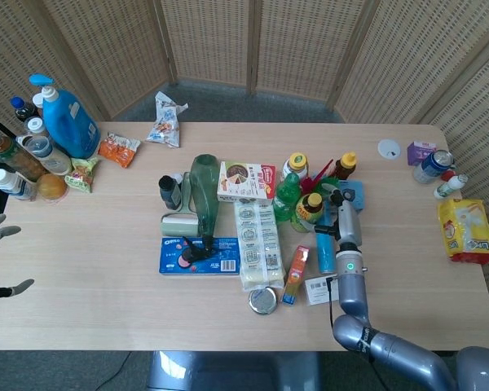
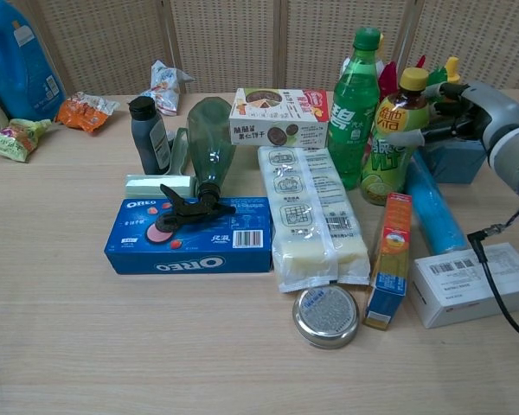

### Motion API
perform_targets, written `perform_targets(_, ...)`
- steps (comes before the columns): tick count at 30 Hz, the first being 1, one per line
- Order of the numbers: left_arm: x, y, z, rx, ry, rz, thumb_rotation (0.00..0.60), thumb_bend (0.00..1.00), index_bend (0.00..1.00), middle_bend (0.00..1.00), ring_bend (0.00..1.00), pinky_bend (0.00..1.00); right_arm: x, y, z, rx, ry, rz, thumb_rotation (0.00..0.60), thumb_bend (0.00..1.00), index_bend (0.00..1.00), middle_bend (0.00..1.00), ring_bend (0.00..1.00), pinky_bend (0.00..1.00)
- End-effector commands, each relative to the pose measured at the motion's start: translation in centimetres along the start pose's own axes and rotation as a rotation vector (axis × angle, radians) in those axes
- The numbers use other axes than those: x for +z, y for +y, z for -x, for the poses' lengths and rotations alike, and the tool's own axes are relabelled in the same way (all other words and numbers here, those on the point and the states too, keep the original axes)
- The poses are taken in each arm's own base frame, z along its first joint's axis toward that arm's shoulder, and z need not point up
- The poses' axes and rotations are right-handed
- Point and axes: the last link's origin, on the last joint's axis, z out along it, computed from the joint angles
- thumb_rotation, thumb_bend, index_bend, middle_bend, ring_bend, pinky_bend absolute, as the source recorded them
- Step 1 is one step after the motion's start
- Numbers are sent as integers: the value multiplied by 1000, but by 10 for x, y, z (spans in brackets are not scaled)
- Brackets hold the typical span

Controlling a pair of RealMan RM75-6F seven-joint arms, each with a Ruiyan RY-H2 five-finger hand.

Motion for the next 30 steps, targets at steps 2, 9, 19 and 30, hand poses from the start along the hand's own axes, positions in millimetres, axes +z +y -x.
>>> perform_targets(2,1,0,0,0,-2,1,600,0,217,0,0,0,0,-1,2,21,24,0,600,0,396,710,456,619)
perform_targets(9,0,1,1,0,-2,3,600,0,217,0,0,0,-5,-5,-5,23,64,-23,600,0,500,797,535,658)
perform_targets(19,0,4,1,-4,-10,18,600,0,217,0,0,0,-25,-24,-50,14,140,-102,600,0,502,797,536,658)
perform_targets(30,-2,6,2,-7,-15,34,600,0,217,0,0,0,-51,-70,-107,14,213,-208,600,0,502,797,536,659)
